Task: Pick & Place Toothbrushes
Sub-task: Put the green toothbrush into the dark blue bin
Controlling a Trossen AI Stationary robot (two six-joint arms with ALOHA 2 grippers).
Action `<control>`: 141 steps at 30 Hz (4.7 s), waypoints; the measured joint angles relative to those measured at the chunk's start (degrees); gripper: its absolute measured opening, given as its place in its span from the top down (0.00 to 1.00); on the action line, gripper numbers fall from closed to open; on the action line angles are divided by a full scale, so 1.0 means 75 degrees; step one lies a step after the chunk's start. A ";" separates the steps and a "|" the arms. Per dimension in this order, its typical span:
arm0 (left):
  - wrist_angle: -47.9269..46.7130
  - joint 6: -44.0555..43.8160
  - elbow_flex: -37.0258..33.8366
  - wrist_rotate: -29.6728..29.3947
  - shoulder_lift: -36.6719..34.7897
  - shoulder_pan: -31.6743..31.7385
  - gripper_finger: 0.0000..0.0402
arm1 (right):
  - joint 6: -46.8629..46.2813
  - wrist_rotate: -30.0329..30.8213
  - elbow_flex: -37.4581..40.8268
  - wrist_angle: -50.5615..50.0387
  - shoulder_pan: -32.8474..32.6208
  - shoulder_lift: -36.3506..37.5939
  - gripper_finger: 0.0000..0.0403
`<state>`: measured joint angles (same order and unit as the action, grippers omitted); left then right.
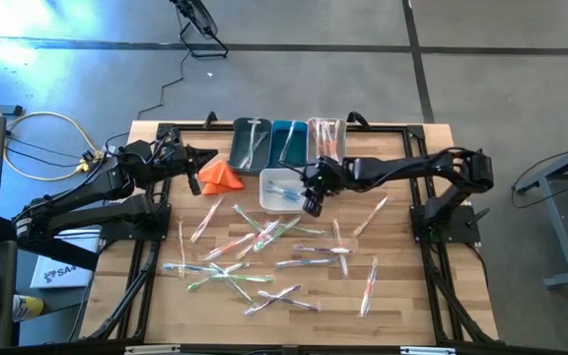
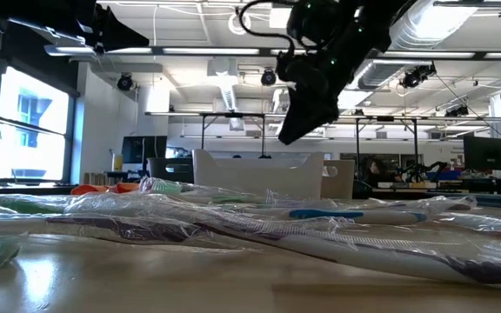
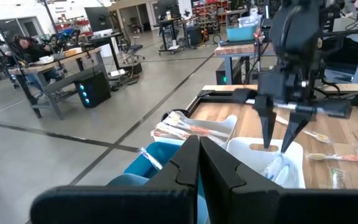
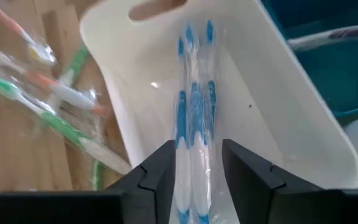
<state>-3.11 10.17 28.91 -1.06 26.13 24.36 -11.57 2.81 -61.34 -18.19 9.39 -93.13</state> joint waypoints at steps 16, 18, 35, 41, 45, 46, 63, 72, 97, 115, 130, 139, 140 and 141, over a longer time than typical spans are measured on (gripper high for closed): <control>0.0000 0.0216 0.0000 0.0000 0.0000 0.0000 0.98 | 0.0198 0.0028 -0.0003 0.0141 -0.0009 0.0748 0.83; 0.0000 0.0219 0.0000 0.0000 -0.0003 0.0000 0.98 | 0.0514 0.0031 -0.0003 0.0196 0.0006 0.0748 0.83; 0.0009 0.0239 0.0000 -0.0002 -0.0001 0.0000 0.98 | 0.1923 0.0023 -0.0001 0.1135 0.0015 0.0748 0.83; 0.0006 0.0236 0.0000 -0.0003 0.0000 0.0000 0.98 | 0.1530 -0.0008 0.0378 0.1412 0.0054 0.0750 0.83; 0.0000 0.0238 0.0001 -0.0003 0.0000 0.0000 0.98 | 0.1149 -0.0015 0.0859 0.1990 0.0076 0.0750 0.87; 0.0000 0.0236 0.0000 -0.0003 0.0000 0.0000 0.98 | 0.1129 -0.0013 0.0975 0.2158 0.0076 0.0755 0.89; -0.0058 0.0236 0.0000 -0.0003 0.0000 0.0000 0.98 | 0.1991 -0.1454 0.1434 0.2769 0.0984 0.1732 0.99; -0.0323 0.0236 0.0001 -0.0011 0.0000 0.0000 0.98 | 0.1871 -0.2550 0.2327 0.4270 0.1511 0.1747 0.99; -0.0919 -0.0044 0.0000 0.0003 0.0003 0.0000 0.98 | 0.1521 -0.3000 0.4284 0.7709 0.2576 0.2222 0.99; -0.1498 -0.0779 0.0001 0.0077 0.0000 0.0000 0.98 | 0.1819 -0.4425 0.4281 0.7121 0.3075 0.3461 0.99; -0.1317 -0.2784 0.0000 0.0262 0.0000 -0.0003 0.98 | 0.3179 -0.4267 0.4281 0.7074 0.3068 0.4312 0.99; -0.1314 -0.3083 0.0000 0.0303 0.0717 -0.0003 0.98 | 0.3185 -0.2957 0.4281 0.6794 0.3066 0.4306 0.99; -0.1313 -0.3083 0.0000 0.0302 0.0891 -0.0003 0.98 | 0.3185 -0.2932 0.4281 0.6790 0.3066 0.4306 0.99; -0.1315 -0.3074 0.0000 0.0303 0.1065 -0.0003 0.98 | 0.3185 -0.2938 0.4281 0.6792 0.3066 0.4306 0.99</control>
<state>-12.98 -12.88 28.91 1.21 34.12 24.34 12.32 -19.22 -29.23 32.75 32.38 -60.84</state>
